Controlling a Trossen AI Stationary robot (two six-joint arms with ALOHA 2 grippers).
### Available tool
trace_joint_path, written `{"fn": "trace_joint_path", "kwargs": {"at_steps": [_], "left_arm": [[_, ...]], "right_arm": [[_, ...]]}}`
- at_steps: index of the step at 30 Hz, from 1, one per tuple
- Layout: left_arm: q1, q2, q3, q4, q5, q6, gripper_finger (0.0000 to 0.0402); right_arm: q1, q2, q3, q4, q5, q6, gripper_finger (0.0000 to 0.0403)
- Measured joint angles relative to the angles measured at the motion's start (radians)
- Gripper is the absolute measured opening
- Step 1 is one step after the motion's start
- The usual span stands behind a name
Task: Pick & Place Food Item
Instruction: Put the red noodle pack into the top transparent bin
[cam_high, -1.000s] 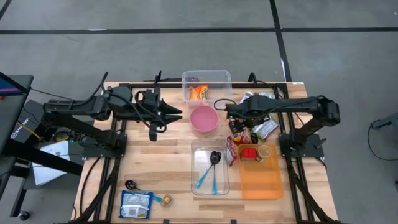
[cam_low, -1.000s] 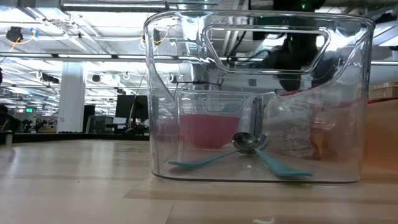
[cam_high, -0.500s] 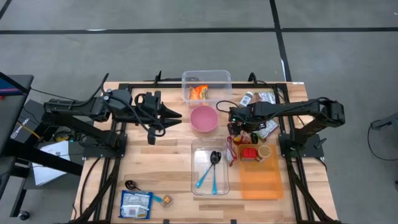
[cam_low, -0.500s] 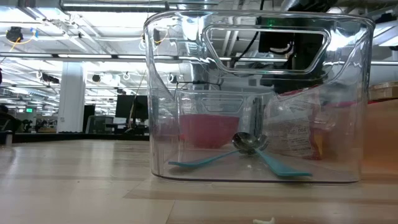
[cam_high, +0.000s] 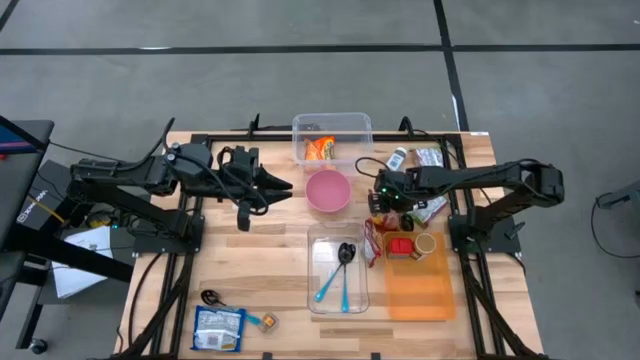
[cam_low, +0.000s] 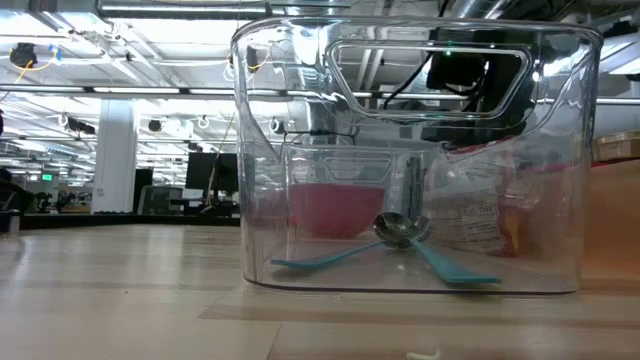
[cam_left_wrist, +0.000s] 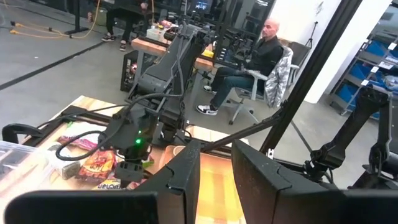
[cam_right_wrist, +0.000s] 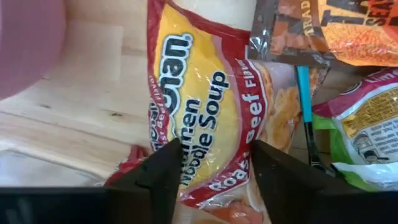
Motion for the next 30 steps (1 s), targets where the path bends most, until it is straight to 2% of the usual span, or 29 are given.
{"fn": "trace_joint_path", "kwargs": {"at_steps": [7,30], "left_arm": [[0.000,0.000,0.000,0.003,0.000,-0.004,0.0086],[0.000,0.000,0.000,0.002,0.000,-0.011,0.0086]], "right_arm": [[-0.009,-0.003,-0.001,-0.010,0.000,0.000,0.0139],[0.068,-0.003,-0.001,-0.030,0.026,0.053,0.0137]]}}
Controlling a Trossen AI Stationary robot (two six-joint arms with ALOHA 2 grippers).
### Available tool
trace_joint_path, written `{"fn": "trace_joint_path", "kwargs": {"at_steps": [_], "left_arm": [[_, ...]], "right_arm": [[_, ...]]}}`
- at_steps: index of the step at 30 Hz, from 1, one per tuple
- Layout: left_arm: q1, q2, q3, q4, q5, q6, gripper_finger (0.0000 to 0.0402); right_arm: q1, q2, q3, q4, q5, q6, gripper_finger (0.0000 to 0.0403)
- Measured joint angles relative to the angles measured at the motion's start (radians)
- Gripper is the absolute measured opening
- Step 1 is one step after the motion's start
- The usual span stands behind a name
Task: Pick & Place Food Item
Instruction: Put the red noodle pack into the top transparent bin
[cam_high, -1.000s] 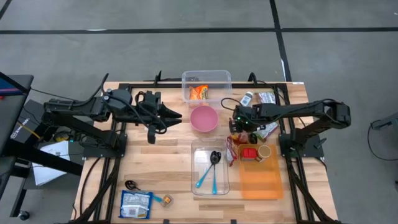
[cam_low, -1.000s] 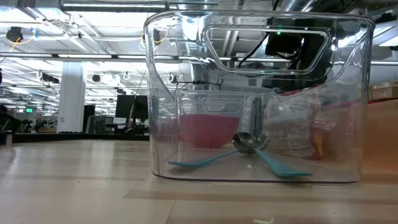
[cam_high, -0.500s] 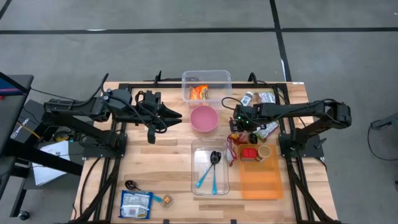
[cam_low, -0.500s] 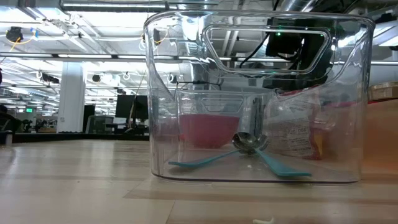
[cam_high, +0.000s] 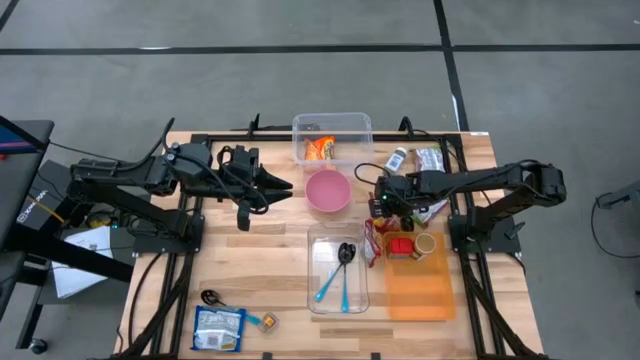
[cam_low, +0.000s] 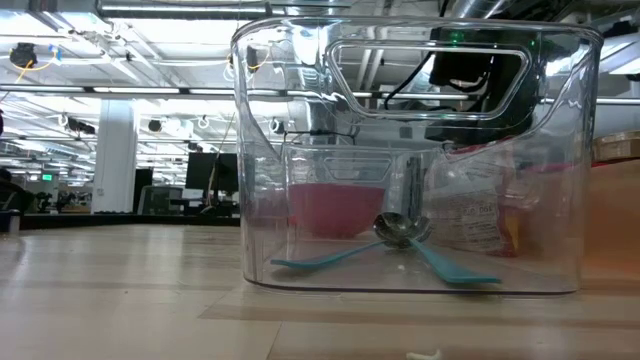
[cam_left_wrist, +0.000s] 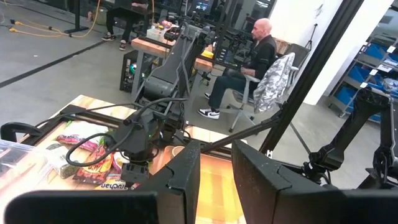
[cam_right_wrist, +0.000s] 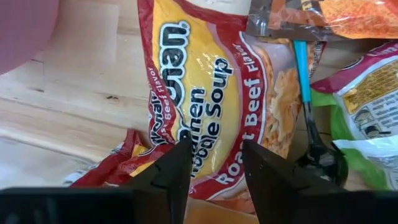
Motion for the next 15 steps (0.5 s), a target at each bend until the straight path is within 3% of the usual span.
{"fn": "trace_joint_path", "kwargs": {"at_steps": [15], "left_arm": [[0.000,0.000,0.000,-0.004,0.000,-0.019,0.0086]], "right_arm": [[-0.012,-0.094,0.000,-0.043,0.038,0.026,0.0136]]}}
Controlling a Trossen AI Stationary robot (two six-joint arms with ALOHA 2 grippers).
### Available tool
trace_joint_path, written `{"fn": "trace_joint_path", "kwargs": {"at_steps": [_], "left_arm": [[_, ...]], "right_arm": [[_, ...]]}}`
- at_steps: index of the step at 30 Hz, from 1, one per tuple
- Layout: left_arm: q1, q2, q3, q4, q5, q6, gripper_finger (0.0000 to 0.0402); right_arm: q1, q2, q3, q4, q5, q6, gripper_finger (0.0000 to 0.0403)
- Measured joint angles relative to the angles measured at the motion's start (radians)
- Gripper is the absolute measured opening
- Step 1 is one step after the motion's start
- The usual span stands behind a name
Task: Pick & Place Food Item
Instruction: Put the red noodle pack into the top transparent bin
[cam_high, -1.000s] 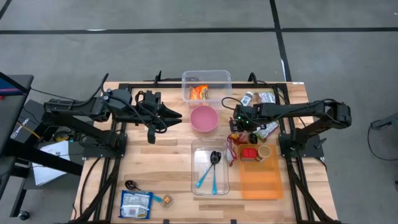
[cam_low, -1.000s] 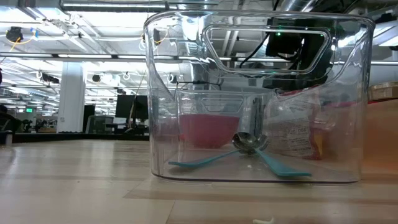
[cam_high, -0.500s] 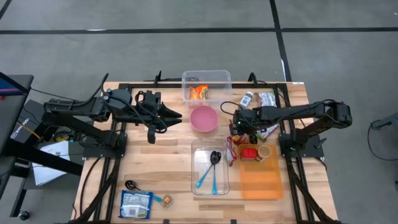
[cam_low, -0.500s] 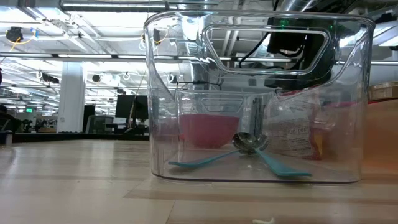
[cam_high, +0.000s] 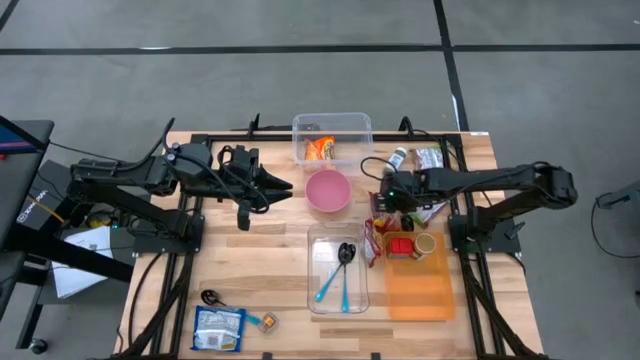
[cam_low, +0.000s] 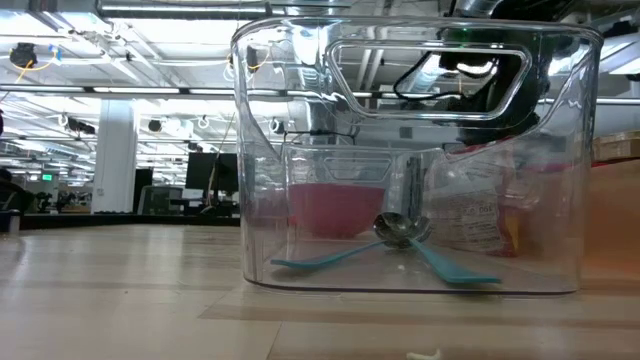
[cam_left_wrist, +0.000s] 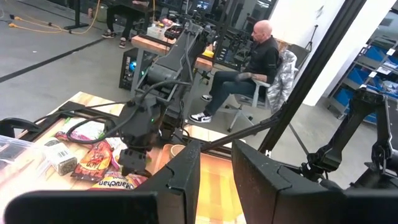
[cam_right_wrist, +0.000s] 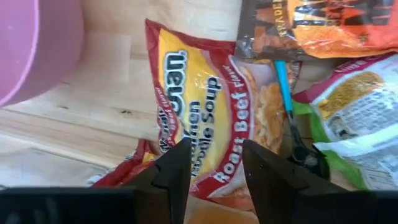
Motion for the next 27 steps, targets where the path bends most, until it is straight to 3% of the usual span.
{"fn": "trace_joint_path", "kwargs": {"at_steps": [18,27], "left_arm": [[0.000,0.000,0.000,0.001,0.000,-0.012,0.0086],[-0.004,0.000,0.000,-0.001,0.000,-0.019,0.0086]], "right_arm": [[0.024,0.097,0.000,0.060,-0.034,-0.011,0.0136],[0.020,0.129,0.002,0.082,-0.034,-0.011,0.0113]]}}
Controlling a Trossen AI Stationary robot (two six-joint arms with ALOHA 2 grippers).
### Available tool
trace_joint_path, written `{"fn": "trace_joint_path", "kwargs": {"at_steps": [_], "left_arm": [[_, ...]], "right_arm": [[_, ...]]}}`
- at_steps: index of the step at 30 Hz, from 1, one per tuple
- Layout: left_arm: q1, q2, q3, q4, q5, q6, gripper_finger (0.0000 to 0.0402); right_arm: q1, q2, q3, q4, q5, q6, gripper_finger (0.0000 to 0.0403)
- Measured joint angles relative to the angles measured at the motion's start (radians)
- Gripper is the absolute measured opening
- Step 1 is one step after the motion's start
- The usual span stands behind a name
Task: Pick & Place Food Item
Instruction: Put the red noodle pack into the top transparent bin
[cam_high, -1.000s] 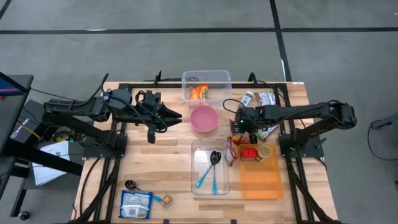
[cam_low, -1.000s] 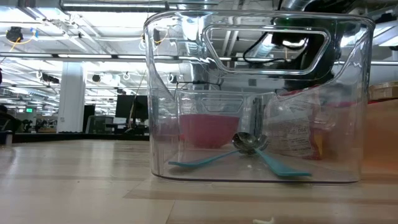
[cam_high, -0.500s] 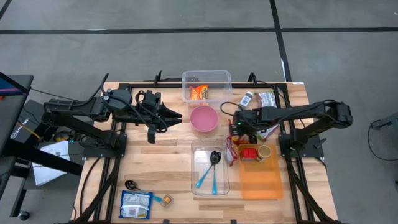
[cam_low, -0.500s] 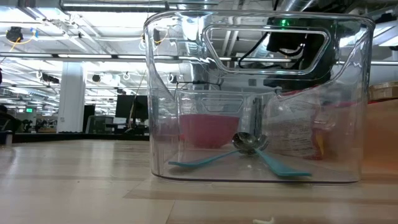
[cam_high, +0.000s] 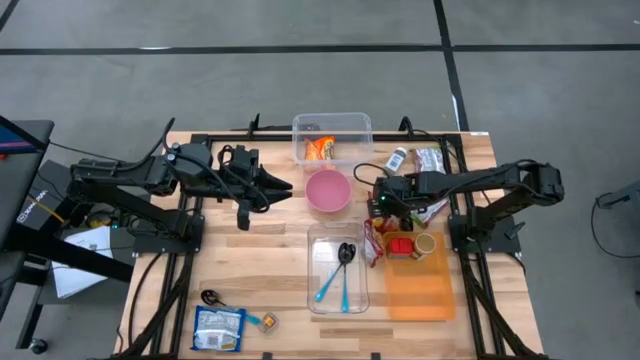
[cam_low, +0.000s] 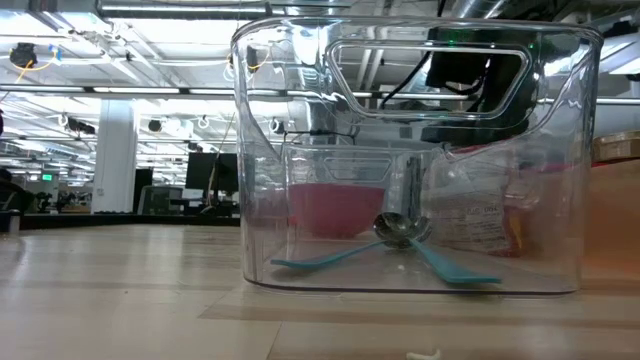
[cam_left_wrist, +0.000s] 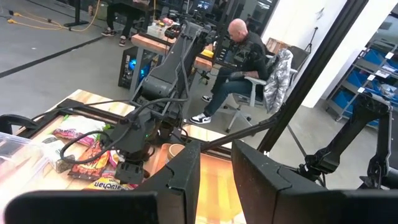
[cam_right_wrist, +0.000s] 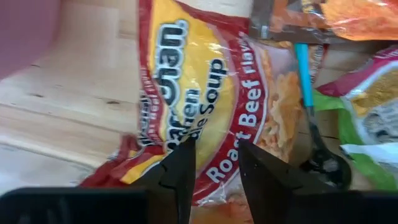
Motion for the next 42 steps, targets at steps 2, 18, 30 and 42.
{"fn": "trace_joint_path", "kwargs": {"at_steps": [2,18,30,42], "left_arm": [[-0.003,0.000,0.000,-0.001,0.000,0.000,0.0086],[-0.009,0.000,0.000,-0.002,0.000,0.000,0.0086],[-0.009,0.000,0.000,-0.001,0.000,-0.007,0.0086],[-0.009,0.000,0.000,-0.001,0.000,-0.007,0.0086]], "right_arm": [[0.000,0.015,0.000,0.006,0.000,0.000,0.0110],[0.000,0.016,-0.001,0.014,-0.001,-0.014,0.0047],[0.011,-0.015,-0.003,-0.002,0.023,-0.031,0.0001],[0.035,-0.284,-0.002,-0.111,0.108,-0.003,0.0000]]}}
